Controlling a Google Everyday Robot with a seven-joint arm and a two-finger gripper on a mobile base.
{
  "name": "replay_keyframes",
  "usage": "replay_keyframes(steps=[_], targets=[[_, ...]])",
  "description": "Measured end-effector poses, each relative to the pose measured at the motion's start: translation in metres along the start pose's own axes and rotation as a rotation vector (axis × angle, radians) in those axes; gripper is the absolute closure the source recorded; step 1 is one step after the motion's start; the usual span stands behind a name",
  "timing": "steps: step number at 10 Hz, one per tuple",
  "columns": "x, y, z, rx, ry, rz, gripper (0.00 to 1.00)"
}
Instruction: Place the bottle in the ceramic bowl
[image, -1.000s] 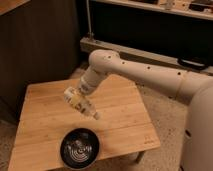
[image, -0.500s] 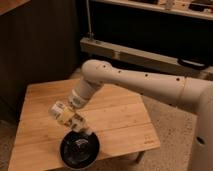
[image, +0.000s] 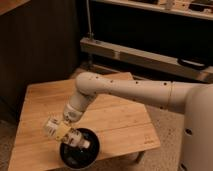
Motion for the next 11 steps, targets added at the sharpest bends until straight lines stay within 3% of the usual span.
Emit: replay_keyframes(steps=[3,7,8,11], targets=[[0.022,-0.001,0.019,-0.037,-0.001,-0.012,1.0],[0.037,-0.004,0.041,-0.056,0.011,-0.012,1.0],[0.038,-0.005,0.046,-0.061,0.024,-0.016,0.97],[0.056,-0.01,0.07,-0.077,0.1,0.028,0.71]])
